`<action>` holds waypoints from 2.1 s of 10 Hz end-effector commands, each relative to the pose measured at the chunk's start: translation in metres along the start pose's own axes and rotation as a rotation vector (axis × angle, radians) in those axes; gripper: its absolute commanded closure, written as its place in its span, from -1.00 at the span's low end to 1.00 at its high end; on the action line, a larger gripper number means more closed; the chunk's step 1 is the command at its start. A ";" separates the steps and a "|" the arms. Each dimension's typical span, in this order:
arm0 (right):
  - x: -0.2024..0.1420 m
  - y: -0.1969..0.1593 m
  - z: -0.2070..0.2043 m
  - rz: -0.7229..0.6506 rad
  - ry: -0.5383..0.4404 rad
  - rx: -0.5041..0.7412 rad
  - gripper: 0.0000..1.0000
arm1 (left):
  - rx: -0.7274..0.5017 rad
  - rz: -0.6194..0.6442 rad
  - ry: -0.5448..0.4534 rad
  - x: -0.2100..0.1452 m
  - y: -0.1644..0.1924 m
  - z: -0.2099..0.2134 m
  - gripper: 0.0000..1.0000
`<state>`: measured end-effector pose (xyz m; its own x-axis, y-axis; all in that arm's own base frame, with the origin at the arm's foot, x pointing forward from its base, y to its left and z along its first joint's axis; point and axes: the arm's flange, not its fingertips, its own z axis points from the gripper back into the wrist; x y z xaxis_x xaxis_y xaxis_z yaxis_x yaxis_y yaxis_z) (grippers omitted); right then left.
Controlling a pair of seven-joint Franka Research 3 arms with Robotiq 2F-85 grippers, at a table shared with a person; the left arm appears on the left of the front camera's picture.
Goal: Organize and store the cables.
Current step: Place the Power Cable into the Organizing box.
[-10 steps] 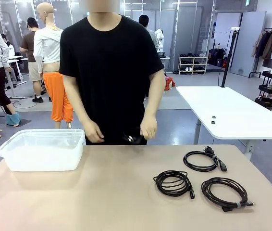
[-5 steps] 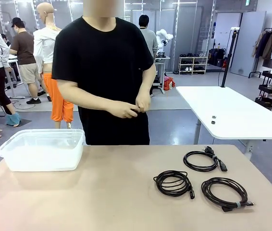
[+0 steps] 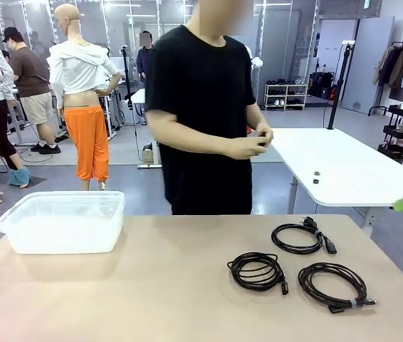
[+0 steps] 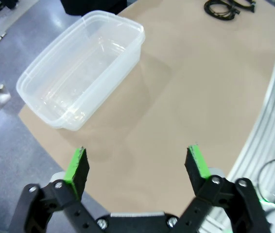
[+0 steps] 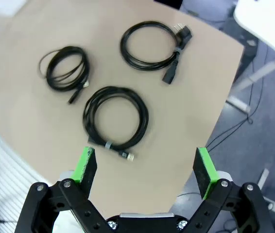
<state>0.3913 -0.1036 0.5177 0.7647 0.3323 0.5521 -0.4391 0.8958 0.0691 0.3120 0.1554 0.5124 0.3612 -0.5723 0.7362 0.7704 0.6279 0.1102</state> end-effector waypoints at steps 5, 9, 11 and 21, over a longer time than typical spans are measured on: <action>0.081 0.012 -0.092 -0.166 0.136 -0.119 -1.00 | -0.001 -0.012 -0.016 -0.001 0.002 -0.001 -1.00; 0.077 0.012 -0.100 -0.147 0.144 -0.093 -1.00 | -0.001 -0.012 -0.016 -0.001 0.002 -0.001 -1.00; 0.077 0.012 -0.100 -0.147 0.144 -0.093 -1.00 | -0.001 -0.012 -0.016 -0.001 0.002 -0.001 -1.00; 0.125 -0.033 -0.266 -0.291 0.371 -0.140 -1.00 | -0.001 -0.012 -0.016 -0.001 0.002 -0.001 -1.00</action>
<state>0.6063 -0.0134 0.3606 0.9613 0.1550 0.2277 -0.1689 0.9847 0.0431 0.3120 0.1556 0.5125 0.3627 -0.5723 0.7355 0.7693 0.6293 0.1103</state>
